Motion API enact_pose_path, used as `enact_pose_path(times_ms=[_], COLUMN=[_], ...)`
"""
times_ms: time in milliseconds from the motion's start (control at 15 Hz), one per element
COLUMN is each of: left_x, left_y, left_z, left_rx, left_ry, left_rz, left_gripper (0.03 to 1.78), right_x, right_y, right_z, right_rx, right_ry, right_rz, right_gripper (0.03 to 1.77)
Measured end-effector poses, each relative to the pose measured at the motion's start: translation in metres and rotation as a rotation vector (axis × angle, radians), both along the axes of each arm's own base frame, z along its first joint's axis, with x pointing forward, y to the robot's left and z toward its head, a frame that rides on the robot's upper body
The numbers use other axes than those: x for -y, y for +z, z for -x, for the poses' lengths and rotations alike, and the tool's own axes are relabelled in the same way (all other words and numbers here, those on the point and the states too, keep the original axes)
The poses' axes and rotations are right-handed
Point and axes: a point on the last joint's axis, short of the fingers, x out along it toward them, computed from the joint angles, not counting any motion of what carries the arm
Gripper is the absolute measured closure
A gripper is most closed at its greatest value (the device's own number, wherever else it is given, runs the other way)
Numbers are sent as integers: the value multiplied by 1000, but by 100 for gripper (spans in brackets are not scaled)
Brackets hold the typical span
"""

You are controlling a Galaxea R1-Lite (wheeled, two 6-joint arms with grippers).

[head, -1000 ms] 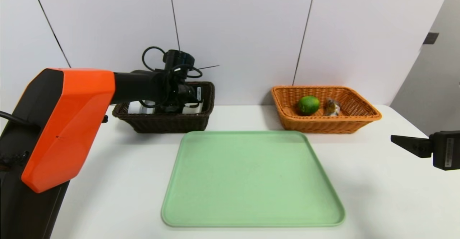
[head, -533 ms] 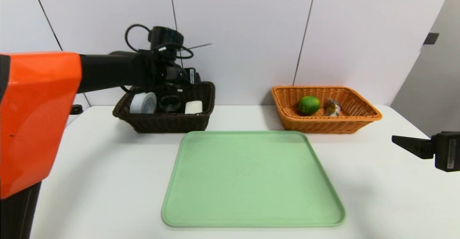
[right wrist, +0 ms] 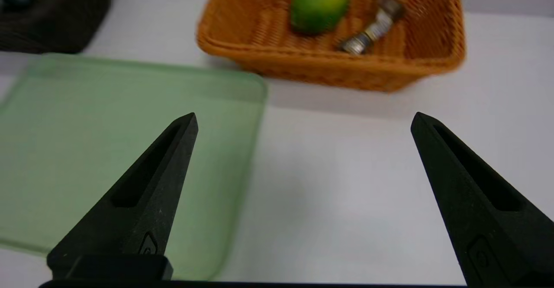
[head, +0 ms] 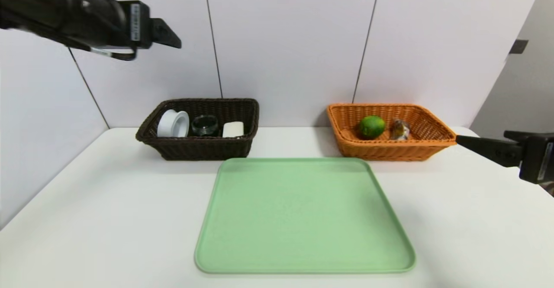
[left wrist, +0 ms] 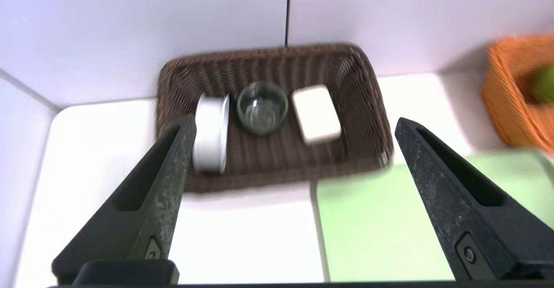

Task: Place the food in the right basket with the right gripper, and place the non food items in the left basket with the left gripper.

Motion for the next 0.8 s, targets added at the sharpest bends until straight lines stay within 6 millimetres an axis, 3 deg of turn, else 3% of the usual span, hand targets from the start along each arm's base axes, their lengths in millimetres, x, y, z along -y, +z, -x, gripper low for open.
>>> enact_pose_path(times_ms=[200,400,600,800], left_x=[-32,-71,-89,-93], left_y=[13,5,-17,-60], left_z=[81,142,202,253], left_rx=[5,37,69,73], left_ry=[17,170,291,337], left_rz=[-4,2,7,6], left_gripper=[16,14,14,13], right_x=[-4,0,7,13], right_y=[12,18,3,-22], right_z=[-6,-7,11,46], right_rx=[80,102,84,80], right_ry=[125,49,-32,-115], right_rz=[-50,-42,-24,9], right_gripper=[10,10,10,10])
